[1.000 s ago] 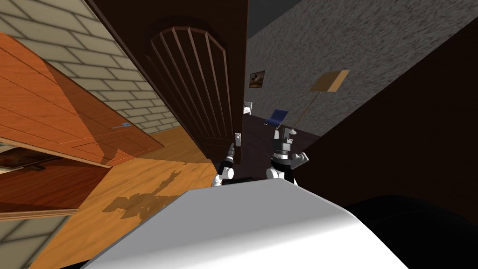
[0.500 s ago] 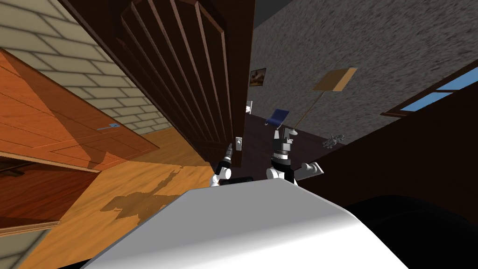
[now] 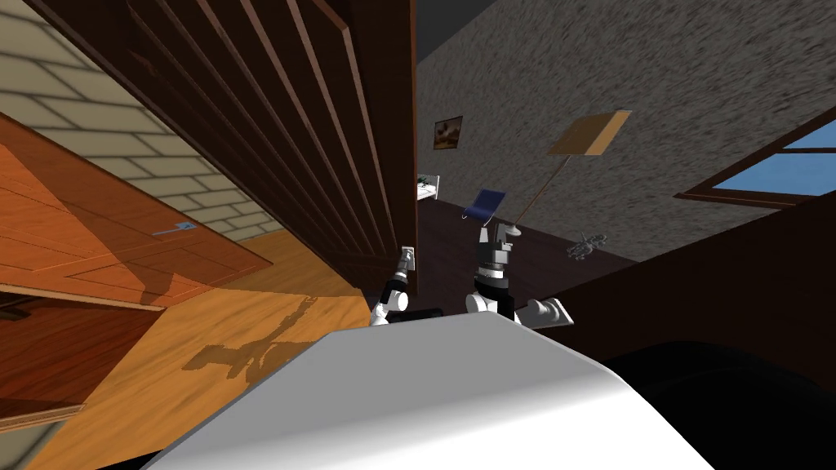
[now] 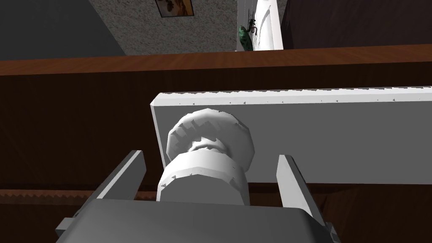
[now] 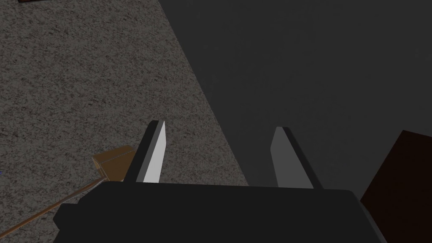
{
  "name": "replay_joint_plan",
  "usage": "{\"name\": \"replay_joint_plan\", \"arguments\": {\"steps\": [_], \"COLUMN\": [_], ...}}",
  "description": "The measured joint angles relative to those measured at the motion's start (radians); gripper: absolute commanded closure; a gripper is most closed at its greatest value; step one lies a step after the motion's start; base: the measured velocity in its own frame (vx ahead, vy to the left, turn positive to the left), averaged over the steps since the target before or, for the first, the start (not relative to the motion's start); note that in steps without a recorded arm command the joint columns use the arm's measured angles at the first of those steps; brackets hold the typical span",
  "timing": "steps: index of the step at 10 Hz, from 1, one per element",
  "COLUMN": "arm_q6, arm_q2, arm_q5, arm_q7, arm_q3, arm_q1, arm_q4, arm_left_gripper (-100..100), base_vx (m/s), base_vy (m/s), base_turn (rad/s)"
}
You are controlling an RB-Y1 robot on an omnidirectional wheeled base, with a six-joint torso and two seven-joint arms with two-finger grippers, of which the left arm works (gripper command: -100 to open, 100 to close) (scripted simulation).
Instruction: Push the door open
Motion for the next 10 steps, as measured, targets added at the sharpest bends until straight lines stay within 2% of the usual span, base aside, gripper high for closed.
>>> {"name": "replay_joint_plan", "arguments": {"steps": [5, 6, 10], "arm_q6": [0.003, 0.003, -0.011], "arm_q2": [0.001, 0.001, 0.044], "arm_q5": [-0.001, -0.001, 0.049], "arm_q7": [-0.001, -0.001, -0.056], "arm_q3": [-0.004, -0.004, -0.097], "arm_q1": [0.001, 0.002, 0.059], "arm_q4": [0.002, 0.003, -0.041], "arm_left_gripper": [100, 100, 100], "base_vx": [-0.009, 0.128, 0.204], "base_vy": [0.011, -0.024, -0.052], "base_turn": [-0.007, 0.173, 0.199]}}
